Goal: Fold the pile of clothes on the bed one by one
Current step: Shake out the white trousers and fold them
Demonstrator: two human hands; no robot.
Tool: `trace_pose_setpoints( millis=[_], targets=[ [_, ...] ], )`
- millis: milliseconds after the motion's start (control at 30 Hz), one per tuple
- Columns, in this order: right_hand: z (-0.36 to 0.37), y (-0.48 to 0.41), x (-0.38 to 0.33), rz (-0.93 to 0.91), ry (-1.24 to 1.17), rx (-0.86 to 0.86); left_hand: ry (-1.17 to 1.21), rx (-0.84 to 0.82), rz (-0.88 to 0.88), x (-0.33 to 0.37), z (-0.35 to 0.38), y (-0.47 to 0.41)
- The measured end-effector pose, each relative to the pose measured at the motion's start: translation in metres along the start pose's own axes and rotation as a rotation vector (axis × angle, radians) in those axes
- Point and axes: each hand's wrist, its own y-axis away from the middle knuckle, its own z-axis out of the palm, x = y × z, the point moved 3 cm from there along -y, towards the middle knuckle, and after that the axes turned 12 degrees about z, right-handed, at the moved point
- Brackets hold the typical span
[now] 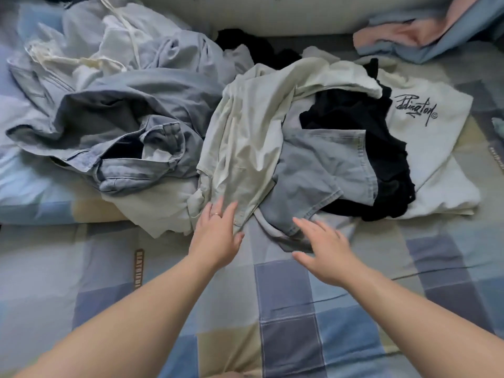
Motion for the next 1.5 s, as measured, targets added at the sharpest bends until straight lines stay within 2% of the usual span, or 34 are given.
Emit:
trace_pose_setpoints(
  millis=[100, 200, 300, 400, 467, 533, 600, 767, 867, 967, 1067, 1133, 1167, 1267, 1333, 1400, 1433, 1467, 1500],
  targets=[
    [0.018, -0.078, -0.035, -0.047, -0.086, 0.035, -0.149, 0.165, 0.094, -0.033, -0.008, -0.079],
    [0.016, -0.148, -0.081, -0.128, -0.204, 0.145, -0.206, 0.258, 0.041, -0.085, -0.007, -0.146],
    [0.009, -0.214, -0.123, -0.173, -0.252, 0.188, -0.166, 0.248, 0.004, -0.134, 0.024, -0.178],
    [0.001, -0.272, -0.150, -0.093, -0.335, 0.128, 0.024, 0.269, 0.002, -0.160, 0.056, -0.196],
    [-0.001, -0.299, -0.160, -0.070, -0.228, 0.101, 0.059, 0.321, 0.063, -0.167, 0.068, -0.204],
    [-0.002, -0.314, -0.160, -0.072, -0.115, 0.130, 0.029, 0.359, 0.114, -0.170, 0.073, -0.209],
    [-0.003, -0.320, -0.158, -0.080, -0.107, 0.176, 0.060, 0.372, 0.115, -0.173, 0.074, -0.211],
    [-0.011, -0.311, -0.156, -0.003, -0.364, 0.259, 0.122, 0.383, 0.108, -0.153, 0.057, -0.202],
    [-0.014, -0.295, -0.154, 0.033, -0.364, 0.301, -0.074, 0.505, 0.153, -0.126, 0.042, -0.178],
    [-0.016, -0.274, -0.138, 0.023, -0.392, 0.362, -0.002, 0.569, 0.233, -0.109, 0.031, -0.163],
    [-0.014, -0.244, -0.114, -0.024, -0.382, 0.438, 0.195, 0.495, 0.257, -0.093, 0.027, -0.151],
    [-0.009, -0.217, -0.095, -0.144, -0.375, 0.471, 0.286, 0.434, 0.316, -0.075, 0.031, -0.131],
    [-0.005, -0.198, -0.084, -0.226, -0.359, 0.481, 0.328, 0.350, 0.339, -0.064, 0.036, -0.117],
    [0.024, -0.133, -0.043, -0.358, -0.295, 0.360, 0.319, -0.127, 0.377, -0.036, 0.063, -0.066],
    [0.050, -0.084, -0.015, -0.351, -0.273, 0.120, 0.257, -0.501, 0.347, -0.026, 0.078, -0.031],
    [0.075, -0.044, 0.011, -0.268, -0.249, -0.154, 0.294, -0.795, 0.185, -0.025, 0.080, -0.015],
    [0.086, -0.028, 0.024, -0.217, -0.208, -0.259, 0.371, -0.821, 0.090, -0.024, 0.076, -0.017],
    [0.095, -0.014, 0.036, -0.171, -0.155, -0.349, 0.432, -0.722, 0.023, -0.021, 0.071, -0.027],
    [0.103, -0.001, 0.043, -0.136, -0.096, -0.425, 0.450, -0.509, -0.025, -0.020, 0.065, -0.044]
  ],
)
